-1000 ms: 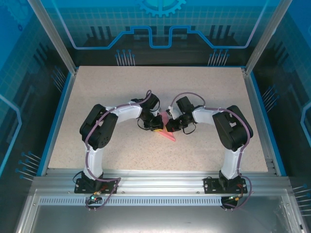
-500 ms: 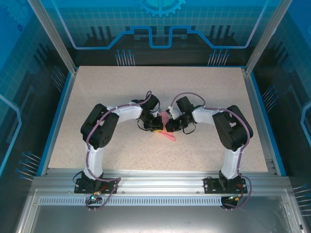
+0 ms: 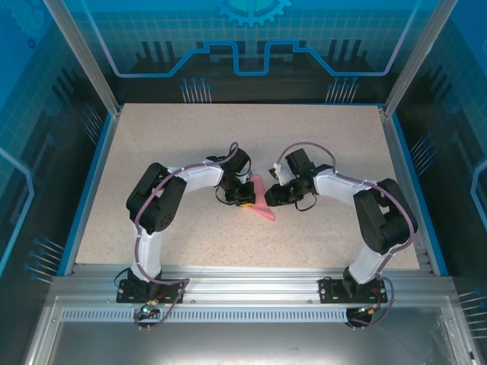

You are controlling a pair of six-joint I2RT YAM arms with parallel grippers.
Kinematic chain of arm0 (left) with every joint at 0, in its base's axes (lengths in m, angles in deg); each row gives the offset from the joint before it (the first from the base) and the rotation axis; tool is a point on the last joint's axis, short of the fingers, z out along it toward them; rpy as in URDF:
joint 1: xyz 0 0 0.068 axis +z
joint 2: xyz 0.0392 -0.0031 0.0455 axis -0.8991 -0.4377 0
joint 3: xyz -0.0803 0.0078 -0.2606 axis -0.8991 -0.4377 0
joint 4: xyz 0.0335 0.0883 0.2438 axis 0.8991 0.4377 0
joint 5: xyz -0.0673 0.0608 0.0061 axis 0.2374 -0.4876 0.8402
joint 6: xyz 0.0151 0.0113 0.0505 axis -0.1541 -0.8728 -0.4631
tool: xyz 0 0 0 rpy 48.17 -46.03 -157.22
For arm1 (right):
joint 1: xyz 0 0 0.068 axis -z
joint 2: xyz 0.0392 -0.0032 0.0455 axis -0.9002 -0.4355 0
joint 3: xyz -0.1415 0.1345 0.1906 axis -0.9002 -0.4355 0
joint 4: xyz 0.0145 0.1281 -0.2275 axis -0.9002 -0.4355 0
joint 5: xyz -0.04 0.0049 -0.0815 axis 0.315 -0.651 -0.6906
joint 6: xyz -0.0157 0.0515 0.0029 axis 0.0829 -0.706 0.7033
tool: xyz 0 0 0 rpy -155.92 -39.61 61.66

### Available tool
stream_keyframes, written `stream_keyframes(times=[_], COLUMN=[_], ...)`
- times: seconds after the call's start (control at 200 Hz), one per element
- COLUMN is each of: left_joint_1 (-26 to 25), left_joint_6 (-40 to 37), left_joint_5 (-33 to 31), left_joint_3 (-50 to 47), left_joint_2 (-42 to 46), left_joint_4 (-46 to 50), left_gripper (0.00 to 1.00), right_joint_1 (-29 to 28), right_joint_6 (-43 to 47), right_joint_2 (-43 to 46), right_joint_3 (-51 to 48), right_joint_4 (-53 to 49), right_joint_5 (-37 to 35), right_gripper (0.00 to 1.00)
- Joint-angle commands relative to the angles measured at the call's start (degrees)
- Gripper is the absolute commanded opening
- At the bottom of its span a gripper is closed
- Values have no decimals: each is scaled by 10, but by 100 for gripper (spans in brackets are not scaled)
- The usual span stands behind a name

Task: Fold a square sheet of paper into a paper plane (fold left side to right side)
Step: Third fold the triangle at the center of the table.

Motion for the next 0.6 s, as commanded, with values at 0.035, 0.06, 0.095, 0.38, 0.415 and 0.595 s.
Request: stream_keyframes(times=[0.035, 0.06, 0.095, 0.38, 0.415, 0.595], left_joint_1=[-11, -11, -12, -12, -13, -12], left_joint_6=[-3, -3, -3, -6, -7, -8], left_joint_5=[-61, -62, -63, -68, -69, -72], left_joint_3=[-10, -9, -9, 0, 1, 5], left_joint_2=[-44, -44, -44, -44, -45, -48], left_joint_4=[34, 34, 36, 43, 43, 47], left_gripper=[12, 12, 12, 12, 12, 12], right_joint_1=[-17, -20, -25, -36, -36, -36], right_joint_6=[-24, -27, -31, -38, -37, -46], right_joint_2=[2, -1, -7, -57, -60, -69], right_joint_3=[-11, -10, -9, 3, 1, -8], right_joint_4=[-10, -7, -3, -15, -19, -34], right_joint_5=[67, 73, 78, 77, 75, 53], right_gripper=[28, 27, 27, 24, 24, 24])
